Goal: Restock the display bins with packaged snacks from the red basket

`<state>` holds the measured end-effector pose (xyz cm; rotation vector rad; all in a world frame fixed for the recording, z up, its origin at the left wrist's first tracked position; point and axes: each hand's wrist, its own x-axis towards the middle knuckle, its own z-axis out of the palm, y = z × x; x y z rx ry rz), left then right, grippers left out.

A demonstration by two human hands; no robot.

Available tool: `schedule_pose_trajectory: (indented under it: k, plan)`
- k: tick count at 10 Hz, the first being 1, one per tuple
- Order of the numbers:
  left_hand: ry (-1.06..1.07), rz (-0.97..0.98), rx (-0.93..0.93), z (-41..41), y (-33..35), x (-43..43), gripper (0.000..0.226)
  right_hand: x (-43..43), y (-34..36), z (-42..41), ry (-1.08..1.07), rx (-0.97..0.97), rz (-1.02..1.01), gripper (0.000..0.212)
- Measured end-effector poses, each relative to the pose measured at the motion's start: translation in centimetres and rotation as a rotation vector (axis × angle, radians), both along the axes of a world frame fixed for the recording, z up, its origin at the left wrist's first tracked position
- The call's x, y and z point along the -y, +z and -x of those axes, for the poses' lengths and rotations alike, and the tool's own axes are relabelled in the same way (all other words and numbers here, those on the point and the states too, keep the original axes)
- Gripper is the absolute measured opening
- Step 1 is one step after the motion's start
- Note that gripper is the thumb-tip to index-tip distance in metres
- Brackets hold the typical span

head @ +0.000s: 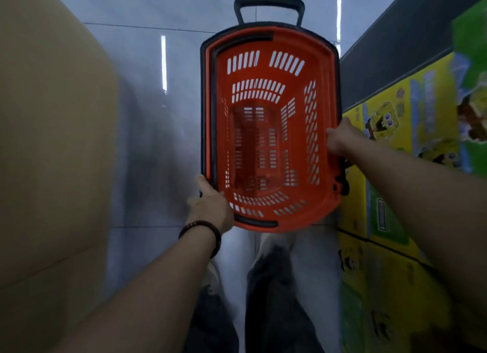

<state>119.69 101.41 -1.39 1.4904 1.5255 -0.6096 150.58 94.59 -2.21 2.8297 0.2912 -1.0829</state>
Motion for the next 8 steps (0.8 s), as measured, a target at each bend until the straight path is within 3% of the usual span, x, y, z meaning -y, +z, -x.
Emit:
schedule_pose_trajectory:
  k: [2, 3, 5, 6, 7, 8]
  plan:
    - [0.069, -0.056, 0.000, -7.2, -1.4, -9.0, 0.070, -8.2, 1.0, -6.2, -0.034, 0.059, -0.069, 0.051]
    - [0.095, -0.074, -0.004, -10.9, -1.0, -13.0, 0.066, -11.4, 2.1, -9.2, 0.037, -0.019, -0.029, 0.048]
    - [0.134, -0.085, 0.083, -15.2, -0.4, -18.4, 0.062, -15.5, 3.2, -11.8, -0.021, 0.001, -0.138, 0.060]
    - [0.110, -0.113, 0.205, -15.0, -0.6, -19.7, 0.056, -16.0, 4.2, -11.3, -0.025, 0.096, -0.275, 0.055]
    - [0.056, -0.157, 0.285, -14.5, 1.2, -20.8, 0.072, -16.5, 5.7, -10.2, 0.055, 0.247, -0.427, 0.052]
    - [0.064, -0.185, 0.322, -14.3, 5.3, -21.6, 0.081, -16.8, 9.6, -8.6, 0.124, 0.153, -0.586, 0.028]
